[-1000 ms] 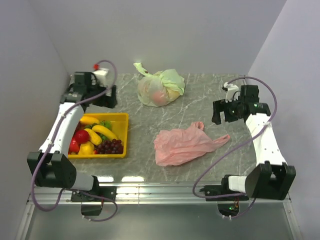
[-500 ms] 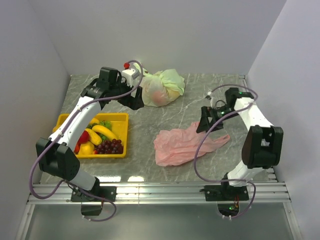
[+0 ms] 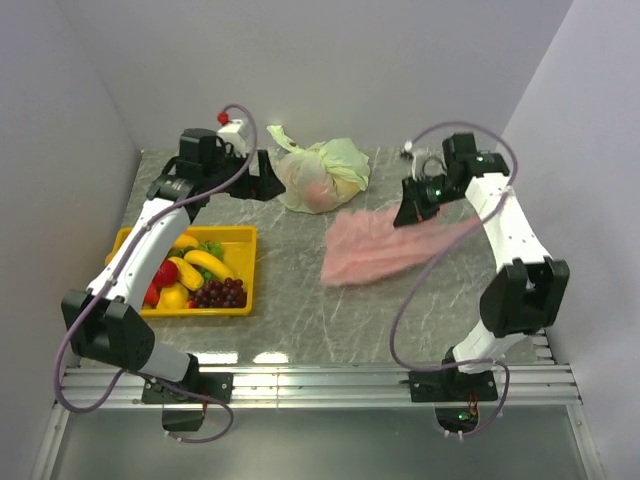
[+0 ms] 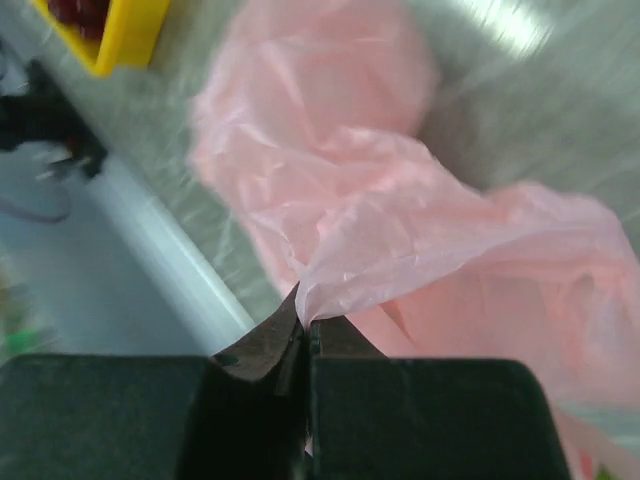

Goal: Place the fake fruits into the plastic bag and tie a complex knot

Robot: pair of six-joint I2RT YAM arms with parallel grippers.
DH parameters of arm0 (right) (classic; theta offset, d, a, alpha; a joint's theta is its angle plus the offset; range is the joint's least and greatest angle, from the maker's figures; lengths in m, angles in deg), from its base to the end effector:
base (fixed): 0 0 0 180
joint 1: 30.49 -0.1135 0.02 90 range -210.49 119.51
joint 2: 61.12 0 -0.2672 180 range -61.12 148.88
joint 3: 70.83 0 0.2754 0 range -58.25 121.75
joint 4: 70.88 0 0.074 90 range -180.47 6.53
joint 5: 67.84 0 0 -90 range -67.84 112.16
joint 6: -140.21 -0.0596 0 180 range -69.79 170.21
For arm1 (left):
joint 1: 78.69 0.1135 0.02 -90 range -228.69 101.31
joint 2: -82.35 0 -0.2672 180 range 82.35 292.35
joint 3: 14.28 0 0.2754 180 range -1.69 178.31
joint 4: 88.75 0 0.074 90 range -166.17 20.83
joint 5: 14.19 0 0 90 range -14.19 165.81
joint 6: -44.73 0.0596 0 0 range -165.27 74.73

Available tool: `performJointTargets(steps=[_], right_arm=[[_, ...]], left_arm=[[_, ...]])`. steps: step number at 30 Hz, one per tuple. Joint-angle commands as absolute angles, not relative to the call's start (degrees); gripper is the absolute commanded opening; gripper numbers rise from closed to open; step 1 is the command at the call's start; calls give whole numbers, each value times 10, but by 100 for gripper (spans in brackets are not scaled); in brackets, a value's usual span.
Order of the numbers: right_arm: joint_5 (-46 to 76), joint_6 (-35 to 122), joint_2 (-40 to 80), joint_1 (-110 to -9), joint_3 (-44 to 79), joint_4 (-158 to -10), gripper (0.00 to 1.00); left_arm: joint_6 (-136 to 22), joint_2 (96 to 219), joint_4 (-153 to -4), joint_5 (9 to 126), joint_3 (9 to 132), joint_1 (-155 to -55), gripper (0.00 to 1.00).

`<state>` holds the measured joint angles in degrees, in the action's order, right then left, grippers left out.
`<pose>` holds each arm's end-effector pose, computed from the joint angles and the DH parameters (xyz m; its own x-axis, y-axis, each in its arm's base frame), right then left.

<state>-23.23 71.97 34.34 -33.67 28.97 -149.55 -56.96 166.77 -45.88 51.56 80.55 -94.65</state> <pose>0.3484 0.0619 0.2888 -0.8072 -0.3056 -0.5050 -0.5709 0.6215 0.5365 0.3521 -0.1261 0.3603 -0.6236 -0.0138 -0.7816 0.4672 0.7950 -0.3868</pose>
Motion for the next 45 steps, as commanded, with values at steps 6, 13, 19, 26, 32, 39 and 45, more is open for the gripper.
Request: performJointTargets(steps=[6,13,19,26,32,39,45], right_arm=[[-27,945,123,-550,284,-1441,0],[173,1033,30,-718,42,-1328,0],[265,1069,-23,-772,-74,-1218,0],[281,1198,-134,-801,-198,-1046,0],[244,1239,-159,-817,-213,-1006,0],[244,1269,-168,-832,-219,-997,0],[269,1264,-179,-835,-227,-983,1]], left_arm=[[-694,1578,-652,424,766,-920,99],[-669,1564,-664,381,715,-922,99],[-615,1549,-676,278,660,-963,99],[-655,1589,-806,291,604,-1046,99],[-703,1689,-871,305,647,-1119,99],[-723,1754,-899,297,681,-1163,94],[-794,1772,-951,236,676,-1146,12]])
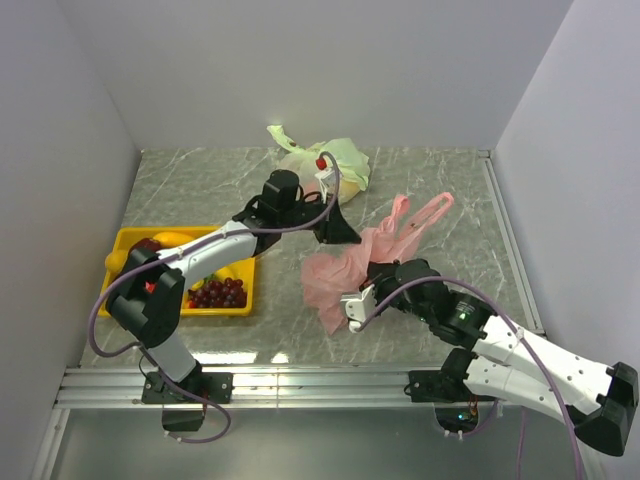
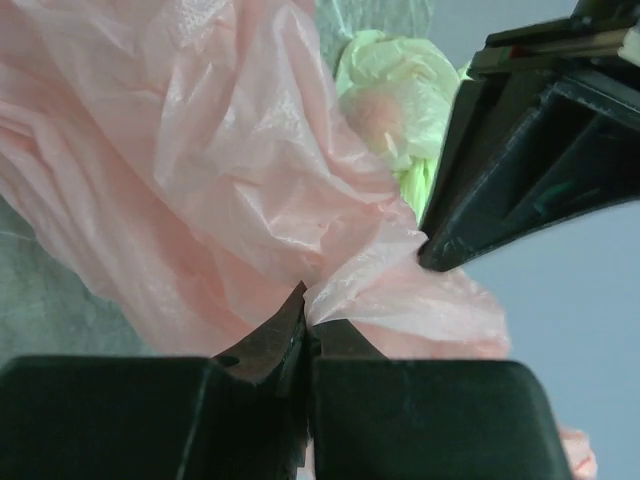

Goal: Place the fake fruits into the plastic bag and tie a complex knot

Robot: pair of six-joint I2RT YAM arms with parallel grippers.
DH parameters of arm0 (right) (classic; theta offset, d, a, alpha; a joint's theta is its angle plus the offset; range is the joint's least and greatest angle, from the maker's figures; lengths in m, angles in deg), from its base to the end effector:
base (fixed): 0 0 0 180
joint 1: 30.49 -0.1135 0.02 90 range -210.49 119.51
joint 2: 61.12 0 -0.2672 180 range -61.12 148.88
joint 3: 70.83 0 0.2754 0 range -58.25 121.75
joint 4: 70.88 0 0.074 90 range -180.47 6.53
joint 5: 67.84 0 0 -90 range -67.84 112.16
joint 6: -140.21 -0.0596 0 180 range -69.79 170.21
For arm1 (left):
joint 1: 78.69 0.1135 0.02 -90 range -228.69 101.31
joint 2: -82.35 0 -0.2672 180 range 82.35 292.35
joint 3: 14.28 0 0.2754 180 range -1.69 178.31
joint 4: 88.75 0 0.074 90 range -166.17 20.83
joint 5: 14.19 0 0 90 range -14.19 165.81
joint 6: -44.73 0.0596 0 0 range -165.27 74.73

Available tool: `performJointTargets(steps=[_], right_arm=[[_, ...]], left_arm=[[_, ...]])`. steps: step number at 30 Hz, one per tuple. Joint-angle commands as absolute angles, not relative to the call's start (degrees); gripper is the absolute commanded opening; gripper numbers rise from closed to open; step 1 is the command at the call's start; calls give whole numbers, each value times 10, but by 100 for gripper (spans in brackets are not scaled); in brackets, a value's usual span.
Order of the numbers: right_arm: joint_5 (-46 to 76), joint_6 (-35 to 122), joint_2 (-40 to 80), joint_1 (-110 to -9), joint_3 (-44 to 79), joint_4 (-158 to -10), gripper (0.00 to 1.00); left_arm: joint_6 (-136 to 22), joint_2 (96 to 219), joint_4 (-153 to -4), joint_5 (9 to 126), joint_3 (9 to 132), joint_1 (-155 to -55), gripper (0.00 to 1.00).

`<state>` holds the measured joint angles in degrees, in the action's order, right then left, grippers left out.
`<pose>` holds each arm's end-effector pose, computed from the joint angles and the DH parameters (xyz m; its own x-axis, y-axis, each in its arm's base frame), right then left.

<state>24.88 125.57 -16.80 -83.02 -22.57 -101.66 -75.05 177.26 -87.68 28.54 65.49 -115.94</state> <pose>0.1377 0.1751 0.2588 0.6727 -0.7110 -0.2048 -0.4596 -0.1846 -0.8687 0.3067 -0.2882 0.2758 -0.6757 0.0904 -0.7316 0.7334 0.1822 -0.6549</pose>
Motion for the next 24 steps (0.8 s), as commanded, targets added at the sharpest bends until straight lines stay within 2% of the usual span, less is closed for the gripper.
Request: performJointTargets(steps=[1,3,4,6,7,8,12,15,16,18,21,24], right_arm=[[272,1250,-179,-834,-227,-984,2],[295,1232,-180,-834,-234,-967,8],[306,1199,-186,-834,-234,-952,28],[329,1153,-190,-833,-227,-943,60],[351,1111,-193,-833,-220,-962,80],[357,1083,-195,-831,-210,-976,85],[313,937,-205,-779,-126,-1066,89],[212,809,-190,-680,-65,-1122,91],[174,744,-181,-609,-51,-1148,92],[59,685,-139,-537,-21,-1177,92],[-80,598,-92,-428,-16,-1200,92],[-183,515,-81,-353,-63,-1149,92]], left_arm=[[-806,1769,-970,227,672,-1143,2],[-824,1751,-978,223,656,-1131,0],[-826,1735,-982,226,650,-1120,0],[-831,1721,-980,236,634,-1104,0],[-839,1715,-981,239,628,-1094,0],[-843,1703,-988,244,621,-1074,0],[-855,1696,-990,238,607,-1034,0],[-890,1703,-1020,225,592,-1018,0],[-912,1706,-1030,223,588,-1015,0],[-931,1709,-1050,226,579,-1010,0],[-968,1716,-1068,230,576,-1000,0],[-1000,1726,-1077,240,578,-991,0]])
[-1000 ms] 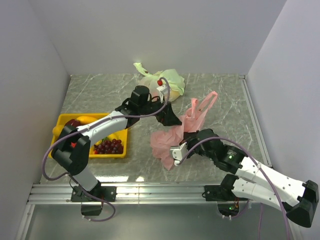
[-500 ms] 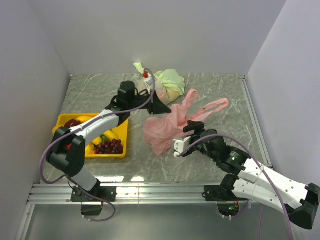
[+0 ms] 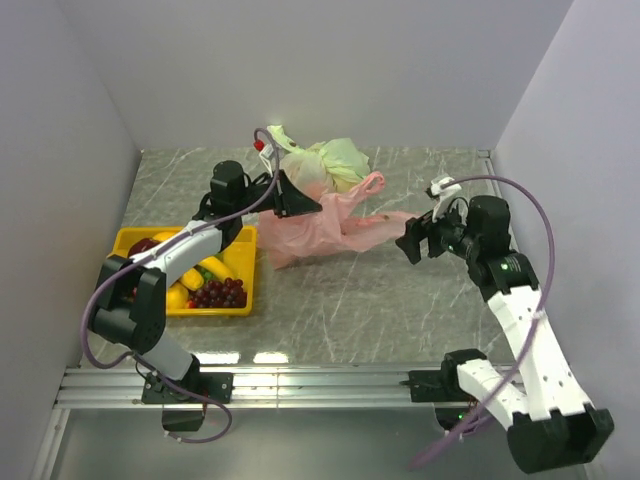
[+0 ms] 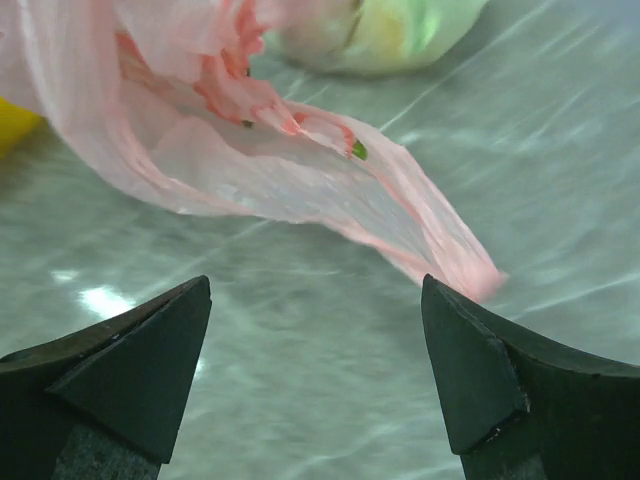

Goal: Place the fake fruits into the plastic bag and tie a complex knot

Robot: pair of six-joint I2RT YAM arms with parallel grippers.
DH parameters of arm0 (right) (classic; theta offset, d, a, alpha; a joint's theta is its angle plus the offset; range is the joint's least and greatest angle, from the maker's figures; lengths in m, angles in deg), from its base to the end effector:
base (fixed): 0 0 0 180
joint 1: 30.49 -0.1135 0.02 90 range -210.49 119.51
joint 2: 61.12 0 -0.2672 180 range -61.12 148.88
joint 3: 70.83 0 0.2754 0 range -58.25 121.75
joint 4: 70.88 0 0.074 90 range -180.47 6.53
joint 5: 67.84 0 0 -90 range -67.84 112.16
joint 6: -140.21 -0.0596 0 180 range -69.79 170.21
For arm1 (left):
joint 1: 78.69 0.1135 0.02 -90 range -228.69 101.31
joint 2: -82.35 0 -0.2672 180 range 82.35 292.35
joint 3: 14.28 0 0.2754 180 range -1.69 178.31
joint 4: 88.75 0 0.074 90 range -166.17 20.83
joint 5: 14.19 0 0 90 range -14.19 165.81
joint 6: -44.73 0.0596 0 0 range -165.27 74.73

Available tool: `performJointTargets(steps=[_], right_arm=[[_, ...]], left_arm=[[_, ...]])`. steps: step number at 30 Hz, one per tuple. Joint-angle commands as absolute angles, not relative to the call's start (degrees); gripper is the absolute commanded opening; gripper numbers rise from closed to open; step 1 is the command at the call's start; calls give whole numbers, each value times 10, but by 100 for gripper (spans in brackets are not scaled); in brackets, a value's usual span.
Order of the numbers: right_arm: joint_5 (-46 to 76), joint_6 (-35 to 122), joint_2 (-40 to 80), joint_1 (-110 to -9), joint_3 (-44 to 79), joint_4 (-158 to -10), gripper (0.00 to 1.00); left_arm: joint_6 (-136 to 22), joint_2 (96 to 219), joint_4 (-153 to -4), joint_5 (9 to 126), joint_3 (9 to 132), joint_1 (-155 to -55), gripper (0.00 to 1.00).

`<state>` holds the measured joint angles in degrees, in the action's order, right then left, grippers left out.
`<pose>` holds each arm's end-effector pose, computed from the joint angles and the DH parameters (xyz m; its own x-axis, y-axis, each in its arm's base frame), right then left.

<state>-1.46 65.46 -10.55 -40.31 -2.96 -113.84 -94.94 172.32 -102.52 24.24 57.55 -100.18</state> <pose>0.2217 0.0626 0.3461 -0.2770 -0.2925 -0.9153 -0.6063 0.7922 -0.0697 0.3479 -0.1872 0.2865 -0.7735 -0.2047 -0.5998 0.5637 0.2104 -0.7987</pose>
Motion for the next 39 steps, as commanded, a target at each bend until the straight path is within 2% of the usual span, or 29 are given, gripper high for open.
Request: performJointTargets(steps=[1,8,15,17,18,19,21,24,31,39], right_arm=[[-195,471,-81,-341,-81,-1106,92],[-251,427,-86,-308,-234,-976,90],[-244,429,-132,-308,-266,-973,91],[-240,393,-139,-308,-300,-908,91],[-235,328,-138,-310,-319,-864,91],[-223,292,-132,-322,-339,-766,92],[-164,216,-101,-340,-377,-690,92],[-120,185,-38,-381,-405,-541,92],[-98,95,144,-452,-369,-378,92],[-47,58,297,-499,-278,-336,92]], left_arm=[[-1026,1730,-1088,243,578,-988,0],[-1049,1735,-1070,228,607,-987,0],[-1095,1758,-1118,253,589,-986,0],[-1114,1769,-1128,257,592,-986,0],[-1132,1773,-1140,260,593,-986,0],[-1140,1781,-1152,260,594,-986,0],[-1168,1788,-1164,265,593,-983,0],[-1191,1804,-1183,276,586,-979,0],[-1195,1883,-1198,274,608,-950,0],[-1167,1940,-1160,258,652,-930,0]])
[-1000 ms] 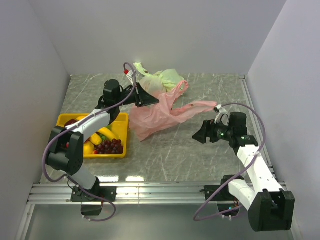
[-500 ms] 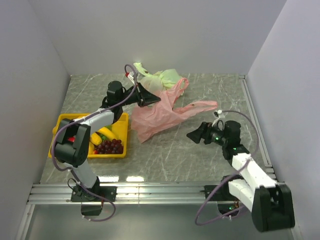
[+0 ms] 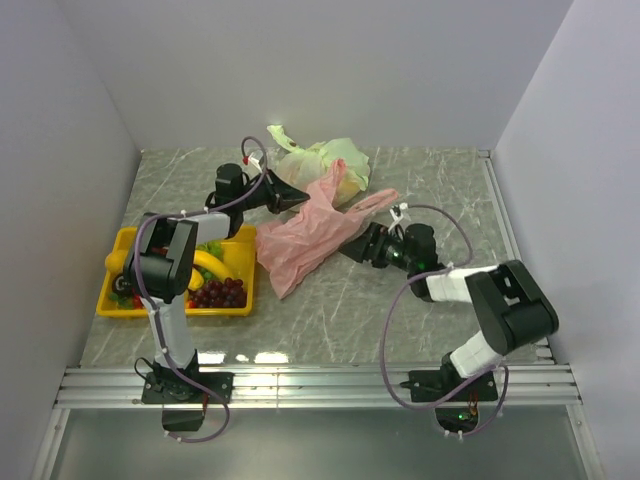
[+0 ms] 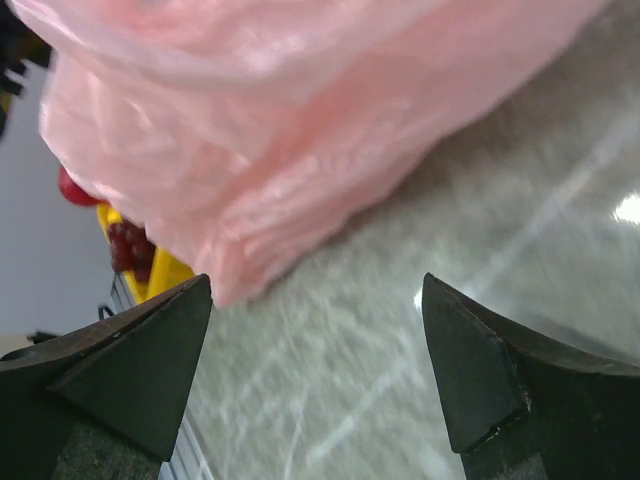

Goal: Place the fake fruits into the plastic bag and tie a complex knot

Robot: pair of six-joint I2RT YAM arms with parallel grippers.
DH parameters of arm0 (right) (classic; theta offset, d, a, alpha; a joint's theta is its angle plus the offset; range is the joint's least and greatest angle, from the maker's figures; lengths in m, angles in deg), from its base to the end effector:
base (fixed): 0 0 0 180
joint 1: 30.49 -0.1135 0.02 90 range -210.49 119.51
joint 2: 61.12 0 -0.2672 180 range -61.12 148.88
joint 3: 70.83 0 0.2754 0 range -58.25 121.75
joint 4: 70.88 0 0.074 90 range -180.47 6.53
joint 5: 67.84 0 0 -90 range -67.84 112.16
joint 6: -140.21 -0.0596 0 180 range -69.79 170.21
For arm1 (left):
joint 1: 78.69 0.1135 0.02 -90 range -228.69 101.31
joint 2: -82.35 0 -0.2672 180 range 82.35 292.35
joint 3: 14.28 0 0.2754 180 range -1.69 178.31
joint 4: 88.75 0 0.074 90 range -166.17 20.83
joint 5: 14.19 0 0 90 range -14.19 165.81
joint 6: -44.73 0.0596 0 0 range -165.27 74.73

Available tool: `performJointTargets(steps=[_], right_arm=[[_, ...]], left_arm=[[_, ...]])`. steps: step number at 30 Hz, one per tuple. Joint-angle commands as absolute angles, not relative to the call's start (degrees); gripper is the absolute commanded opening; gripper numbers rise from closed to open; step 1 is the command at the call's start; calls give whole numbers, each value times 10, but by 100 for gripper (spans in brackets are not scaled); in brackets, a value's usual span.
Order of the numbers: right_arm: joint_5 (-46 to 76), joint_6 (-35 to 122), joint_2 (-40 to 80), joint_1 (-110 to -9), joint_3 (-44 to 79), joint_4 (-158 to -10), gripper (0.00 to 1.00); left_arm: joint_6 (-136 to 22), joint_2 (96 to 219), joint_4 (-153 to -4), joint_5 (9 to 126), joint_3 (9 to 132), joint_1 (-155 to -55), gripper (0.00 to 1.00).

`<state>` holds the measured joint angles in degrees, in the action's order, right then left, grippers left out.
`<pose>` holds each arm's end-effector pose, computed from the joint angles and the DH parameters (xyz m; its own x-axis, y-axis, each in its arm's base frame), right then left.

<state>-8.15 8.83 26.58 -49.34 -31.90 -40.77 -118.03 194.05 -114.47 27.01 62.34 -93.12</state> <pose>0.2833 0.1285 0.1332 -0.7107 0.3604 -0.6042 -0.3487 0.5655 0.7475 0.4304 -0.1570 0.1851 -0.8901 -0.4205 -0.1756 0.1113 0.1729 -0.9786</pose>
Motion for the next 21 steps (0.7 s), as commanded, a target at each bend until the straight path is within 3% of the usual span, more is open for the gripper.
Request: performJointTargets(steps=[1,13,17,19,21], right_arm=[[-42,54,308,-504,-264,-337,92],[-59,-35,467,-516,-174,-332,91],[-84,-59,508,-518,-155,-293,65],[-97,-68,516,-518,-150,-273,63],[-108,-76,531,-518,-145,-259,51]], left_arm=[[-1167,1945,-1160,259,653,-930,0],[-1154,1961,-1152,260,638,-927,0],[-1144,1964,-1134,261,637,-922,0],[-1136,1963,-1124,261,635,-919,0],[-1122,1957,-1104,262,634,-915,0]])
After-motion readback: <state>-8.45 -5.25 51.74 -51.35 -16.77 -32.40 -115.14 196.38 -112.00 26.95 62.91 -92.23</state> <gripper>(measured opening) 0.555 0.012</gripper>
